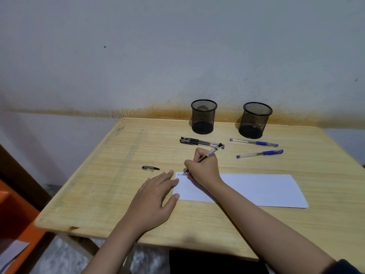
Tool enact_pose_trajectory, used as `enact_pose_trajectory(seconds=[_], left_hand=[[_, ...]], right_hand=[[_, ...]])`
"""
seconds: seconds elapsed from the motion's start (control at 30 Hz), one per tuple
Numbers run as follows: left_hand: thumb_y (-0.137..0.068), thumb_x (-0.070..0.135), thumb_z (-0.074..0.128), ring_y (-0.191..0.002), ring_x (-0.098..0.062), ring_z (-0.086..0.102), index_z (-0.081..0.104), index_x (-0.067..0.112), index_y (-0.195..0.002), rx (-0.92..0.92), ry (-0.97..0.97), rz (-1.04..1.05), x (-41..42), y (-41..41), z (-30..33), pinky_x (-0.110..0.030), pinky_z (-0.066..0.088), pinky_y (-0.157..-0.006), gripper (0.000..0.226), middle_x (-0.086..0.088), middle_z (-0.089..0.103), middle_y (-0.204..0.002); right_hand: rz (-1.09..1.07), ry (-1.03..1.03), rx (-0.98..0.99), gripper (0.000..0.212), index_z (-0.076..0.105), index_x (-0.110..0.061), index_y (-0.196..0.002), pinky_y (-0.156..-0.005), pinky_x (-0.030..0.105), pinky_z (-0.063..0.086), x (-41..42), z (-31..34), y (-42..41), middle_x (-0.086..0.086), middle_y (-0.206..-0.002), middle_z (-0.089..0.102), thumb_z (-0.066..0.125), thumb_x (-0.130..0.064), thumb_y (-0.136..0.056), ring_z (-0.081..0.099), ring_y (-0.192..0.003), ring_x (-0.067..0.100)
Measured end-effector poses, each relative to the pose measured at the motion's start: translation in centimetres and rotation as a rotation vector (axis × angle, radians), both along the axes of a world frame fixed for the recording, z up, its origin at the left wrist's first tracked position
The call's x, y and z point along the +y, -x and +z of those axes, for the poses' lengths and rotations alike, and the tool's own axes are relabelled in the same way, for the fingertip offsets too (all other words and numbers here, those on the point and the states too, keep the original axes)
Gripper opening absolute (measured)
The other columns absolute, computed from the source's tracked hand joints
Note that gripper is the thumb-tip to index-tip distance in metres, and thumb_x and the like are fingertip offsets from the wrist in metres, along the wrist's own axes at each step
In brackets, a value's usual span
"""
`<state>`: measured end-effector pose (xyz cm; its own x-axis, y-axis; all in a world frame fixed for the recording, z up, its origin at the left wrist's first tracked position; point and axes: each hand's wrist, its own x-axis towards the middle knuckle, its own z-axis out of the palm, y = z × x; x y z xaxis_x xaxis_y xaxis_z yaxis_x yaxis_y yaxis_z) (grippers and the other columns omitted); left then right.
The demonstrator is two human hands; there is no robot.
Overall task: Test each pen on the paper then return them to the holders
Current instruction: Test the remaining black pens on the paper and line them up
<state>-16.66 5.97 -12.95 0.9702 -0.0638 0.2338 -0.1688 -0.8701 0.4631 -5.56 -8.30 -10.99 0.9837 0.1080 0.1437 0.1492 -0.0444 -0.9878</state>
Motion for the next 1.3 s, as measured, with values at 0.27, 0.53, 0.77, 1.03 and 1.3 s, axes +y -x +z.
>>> enact_pose_trajectory(seconds=[0.27,0.53,0.77,1.03,1.3], left_hand=[[-0.071,0.053,0.058,-0.116,0.007,0.048,0.064,0.035,-0.108,-0.052,0.324,0.059,0.4,-0.1,1.4,-0.017,0.04,-0.097,0.042,0.025,0.056,-0.121],[-0.083,0.013,0.064,-0.106,-0.023,0.056,0.065,0.015,-0.113,-0.118,0.125,0.282,4.4,-2.9,2.0,-0.029,0.041,-0.087,0.03,-0.001,0.064,-0.11],[-0.079,0.012,0.07,-0.083,-0.004,0.063,0.071,0.016,-0.087,-0.077,0.379,0.305,4.2,-3.9,3.5,-0.014,0.046,-0.075,0.009,0.004,0.068,-0.09],[-0.08,0.009,0.069,-0.084,-0.016,0.068,0.073,0.023,-0.084,-0.086,0.726,0.234,1.8,-3.1,5.4,-0.03,0.052,-0.078,0.016,0.001,0.073,-0.084],[-0.079,0.0,0.068,-0.08,-0.006,0.064,0.071,0.029,-0.078,-0.198,0.618,0.08,0.5,-2.7,7.2,-0.012,0.047,-0.072,0.03,0.005,0.069,-0.083]], right_hand=[[0.096,-0.362,0.25,0.024,0.047,-0.006,-0.07,-0.048,0.028,0.053,-0.5,0.8,-0.5,0.012,-0.055,0.055,0.064,-0.003,-0.087,0.059,-0.049,0.022],[0.266,-0.25,0.198,0.016,0.059,-0.007,-0.073,-0.057,0.024,0.049,-0.9,2.5,0.6,0.006,-0.062,0.066,0.066,-0.009,-0.087,0.066,-0.06,0.012],[0.307,-0.149,0.033,0.007,0.065,0.0,-0.083,-0.066,0.019,0.053,-1.5,3.5,1.9,0.011,-0.074,0.069,0.061,0.002,-0.087,0.07,-0.069,0.011],[0.274,-0.009,-0.127,0.006,0.067,-0.006,-0.077,-0.074,0.029,0.05,-2.2,4.3,2.4,0.006,-0.075,0.073,0.07,-0.006,-0.082,0.067,-0.078,0.015],[0.263,0.027,-0.157,0.005,0.07,-0.016,-0.078,-0.072,0.033,0.052,-2.7,5.0,3.5,-0.003,-0.078,0.07,0.074,-0.014,-0.08,0.066,-0.078,0.009]])
